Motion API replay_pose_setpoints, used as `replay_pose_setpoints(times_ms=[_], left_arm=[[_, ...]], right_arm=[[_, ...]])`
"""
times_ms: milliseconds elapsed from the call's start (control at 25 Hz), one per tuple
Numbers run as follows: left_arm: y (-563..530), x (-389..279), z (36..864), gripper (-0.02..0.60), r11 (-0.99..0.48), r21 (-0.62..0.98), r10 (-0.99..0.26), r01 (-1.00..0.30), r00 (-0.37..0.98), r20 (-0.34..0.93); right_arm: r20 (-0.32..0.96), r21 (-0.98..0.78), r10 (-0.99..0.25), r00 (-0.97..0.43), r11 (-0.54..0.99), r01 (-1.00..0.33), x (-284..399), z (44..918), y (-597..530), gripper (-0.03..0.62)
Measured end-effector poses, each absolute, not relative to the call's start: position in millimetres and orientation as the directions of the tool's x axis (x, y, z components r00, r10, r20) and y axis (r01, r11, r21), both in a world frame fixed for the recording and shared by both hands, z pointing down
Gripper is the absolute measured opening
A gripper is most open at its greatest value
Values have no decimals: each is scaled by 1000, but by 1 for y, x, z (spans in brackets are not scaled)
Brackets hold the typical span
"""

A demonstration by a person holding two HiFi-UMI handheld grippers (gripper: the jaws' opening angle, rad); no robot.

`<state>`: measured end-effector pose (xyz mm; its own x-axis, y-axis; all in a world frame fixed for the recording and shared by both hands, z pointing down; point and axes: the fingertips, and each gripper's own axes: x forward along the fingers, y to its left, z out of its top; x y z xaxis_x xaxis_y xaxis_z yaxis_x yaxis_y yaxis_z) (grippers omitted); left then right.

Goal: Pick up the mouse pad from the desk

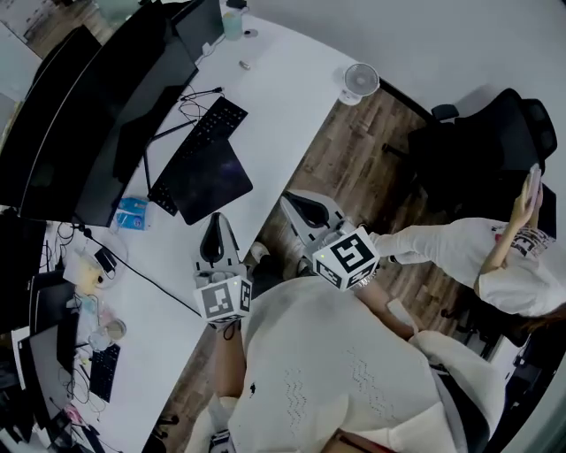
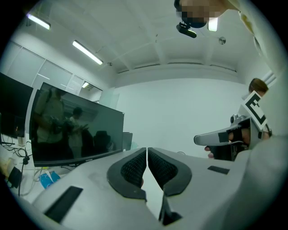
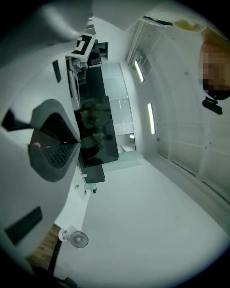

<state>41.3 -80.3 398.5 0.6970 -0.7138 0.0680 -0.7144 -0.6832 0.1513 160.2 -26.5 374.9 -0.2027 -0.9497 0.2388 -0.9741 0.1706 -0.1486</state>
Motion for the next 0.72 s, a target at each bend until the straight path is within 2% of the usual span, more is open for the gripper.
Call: replay_pose_setpoints(times_ms=[640,680,720], left_arm=[[-165,-25,466,26,-628,162,-739,-761,649,182],[-168,-28,473,47,-621,165,-741,-766,643,196],[-172,-31,479,93,-616,167,-741,-770,638,211]], right_arm=[[322,-133,-919,-227,194,-972,103,404,-88,2],[326,-131,-917,-232,200,-971,100,404,-92,2],[329,-130,-914,-237,205,-970,98,405,-95,2]])
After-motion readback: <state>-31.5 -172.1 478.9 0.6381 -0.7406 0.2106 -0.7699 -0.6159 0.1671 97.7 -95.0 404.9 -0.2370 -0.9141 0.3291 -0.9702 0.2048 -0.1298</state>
